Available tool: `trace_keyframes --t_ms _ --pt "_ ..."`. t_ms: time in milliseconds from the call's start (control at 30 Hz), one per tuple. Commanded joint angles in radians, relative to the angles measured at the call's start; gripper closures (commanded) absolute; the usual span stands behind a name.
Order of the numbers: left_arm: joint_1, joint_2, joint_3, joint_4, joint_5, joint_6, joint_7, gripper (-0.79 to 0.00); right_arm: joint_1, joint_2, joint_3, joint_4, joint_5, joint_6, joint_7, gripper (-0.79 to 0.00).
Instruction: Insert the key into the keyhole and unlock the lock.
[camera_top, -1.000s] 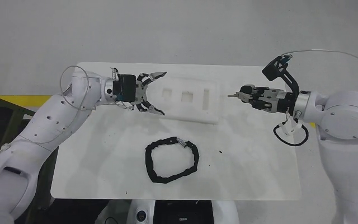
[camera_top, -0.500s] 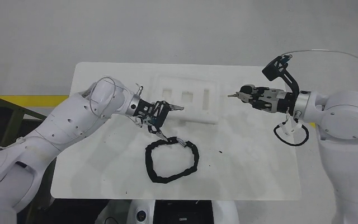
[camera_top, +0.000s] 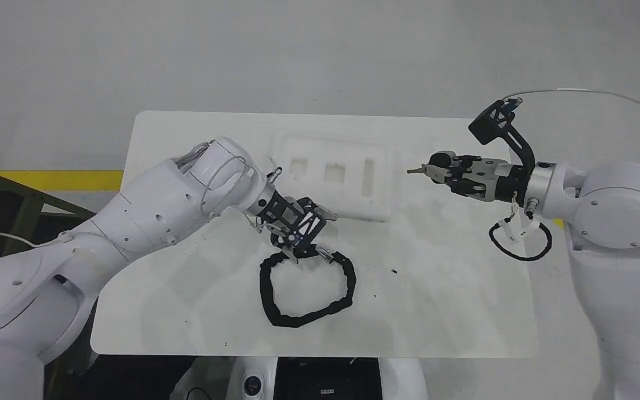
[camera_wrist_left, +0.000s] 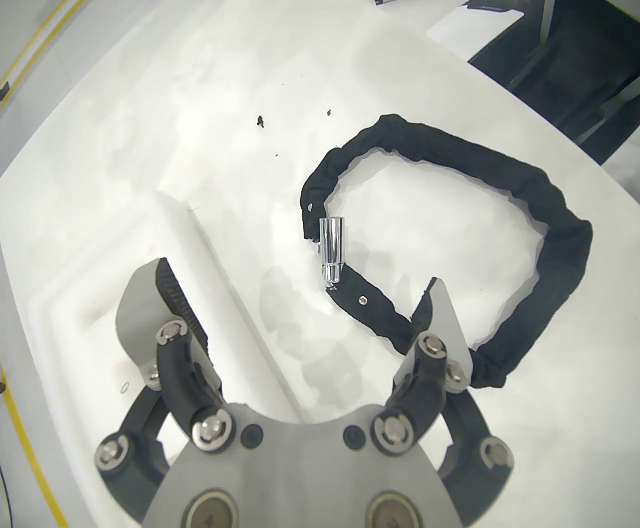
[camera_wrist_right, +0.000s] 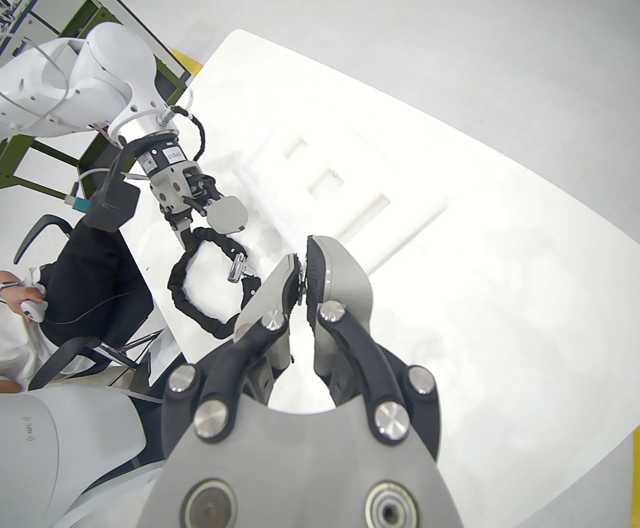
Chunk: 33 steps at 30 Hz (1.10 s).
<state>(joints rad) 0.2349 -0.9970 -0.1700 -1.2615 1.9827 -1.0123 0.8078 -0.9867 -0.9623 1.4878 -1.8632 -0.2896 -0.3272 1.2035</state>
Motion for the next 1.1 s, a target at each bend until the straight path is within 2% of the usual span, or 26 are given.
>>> trace_keyframes --t_ms 0,167,700,1067 --pt "0.004 -0.011 0.0 0.009 0.015 0.0 0.0 -0.785 0.0 0.0 0.0 0.0 0.0 0.0 0.0 0.0" --pt "0.011 -0.028 0.0 0.033 0.008 0.0 0.0 -0.785 0.0 0.0 0.0 0.0 0.0 0.0 0.0 0.0" --pt "0.011 -0.028 0.0 0.033 0.008 0.0 0.0 -0.785 0.0 0.0 0.0 0.0 0.0 0.0 0.0 0.0" --pt "0.084 -0.036 0.0 0.031 -0.069 0.0 -0.121 -0.785 0.0 0.0 0.0 0.0 0.0 0.0 0.0 0.0"
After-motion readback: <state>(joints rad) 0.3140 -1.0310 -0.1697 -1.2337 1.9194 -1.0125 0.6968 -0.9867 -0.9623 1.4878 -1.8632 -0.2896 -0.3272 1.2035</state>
